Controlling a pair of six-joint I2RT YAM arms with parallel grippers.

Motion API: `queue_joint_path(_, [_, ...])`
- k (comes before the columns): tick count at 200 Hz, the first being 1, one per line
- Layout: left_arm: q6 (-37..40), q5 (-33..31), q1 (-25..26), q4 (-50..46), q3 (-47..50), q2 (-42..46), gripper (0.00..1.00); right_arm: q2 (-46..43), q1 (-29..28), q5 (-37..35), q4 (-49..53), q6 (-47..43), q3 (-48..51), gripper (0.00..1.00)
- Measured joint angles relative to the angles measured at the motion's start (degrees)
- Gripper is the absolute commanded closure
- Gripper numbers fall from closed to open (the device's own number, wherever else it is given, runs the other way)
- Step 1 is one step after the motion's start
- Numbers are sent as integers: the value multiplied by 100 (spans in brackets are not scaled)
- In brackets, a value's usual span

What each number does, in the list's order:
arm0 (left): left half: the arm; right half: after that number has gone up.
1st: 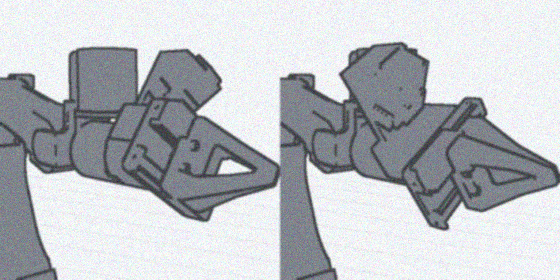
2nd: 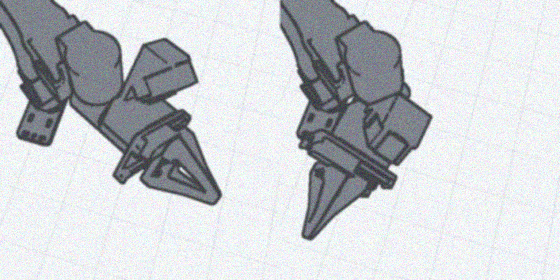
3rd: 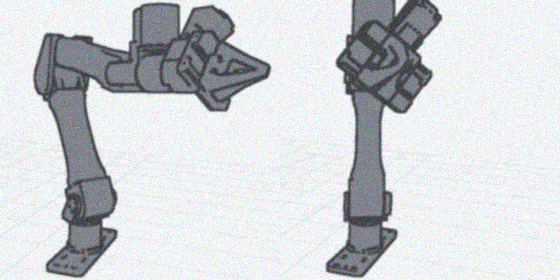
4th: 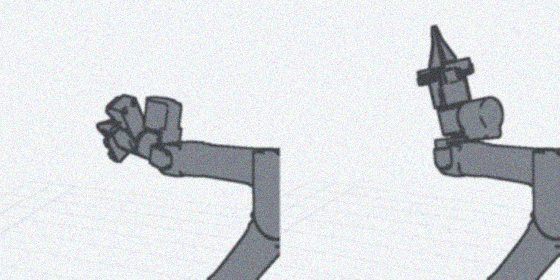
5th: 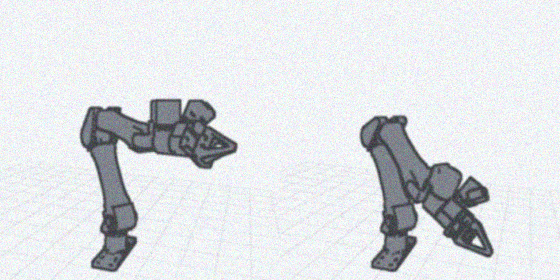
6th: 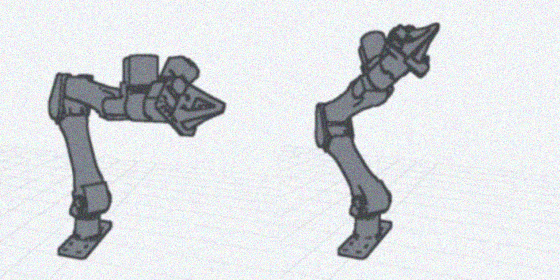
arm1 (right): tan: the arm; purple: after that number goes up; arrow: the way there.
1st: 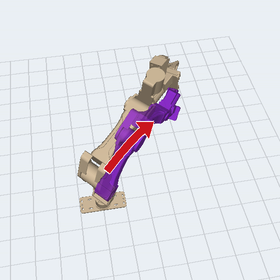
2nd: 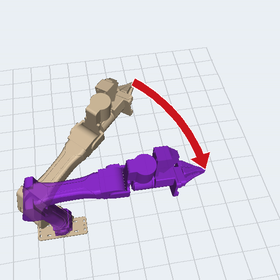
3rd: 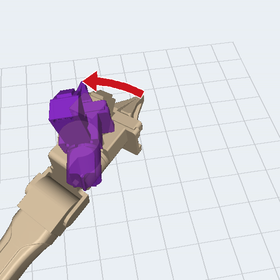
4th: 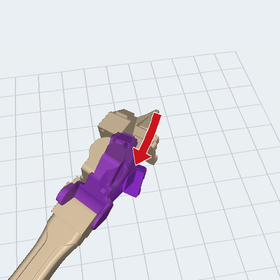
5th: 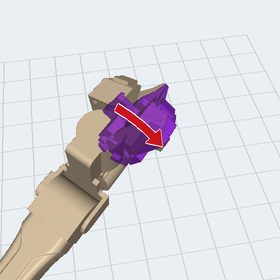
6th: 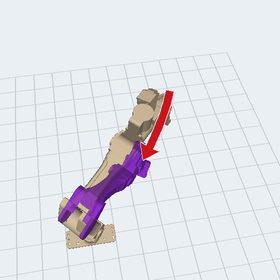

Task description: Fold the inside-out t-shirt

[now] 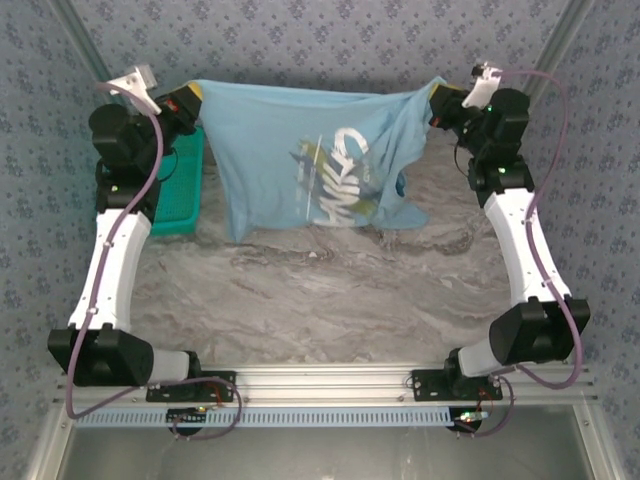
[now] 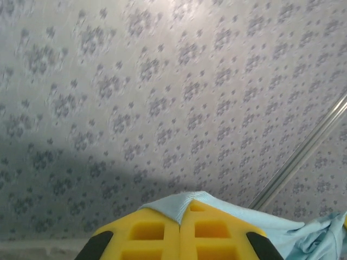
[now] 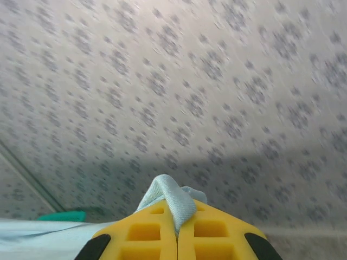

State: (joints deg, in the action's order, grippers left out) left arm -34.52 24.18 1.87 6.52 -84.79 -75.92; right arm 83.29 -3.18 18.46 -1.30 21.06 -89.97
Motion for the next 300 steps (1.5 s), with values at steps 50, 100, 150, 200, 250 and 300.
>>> queue_joint_path(50, [385,-350,0,-863,885,1482,100,-1220,-614,398,514,-551,866,100])
queue_joint_path(100, [516,-1062,0,-2295,3161,2645,100,-2205,-1320,518,2017,-927,2706,100])
queue_joint_path(150, [407,-1777,81,-3099,4094,2258,44,-1613,-1878,767,2470,-1019,3143,100])
queue_joint_path(200, [664,-1904,1897,-2345,3993,1790,31,-411,-2190,1150,2433,-1019,3121,100])
queue_joint_path(250, [970,-758,4063,-400,3519,-516,27,-236,-1980,1805,2465,-940,2962,100])
queue_joint_path(300, [1394,166,4402,306,2830,-1714,42,-710,-1488,1731,2940,-890,2973,90])
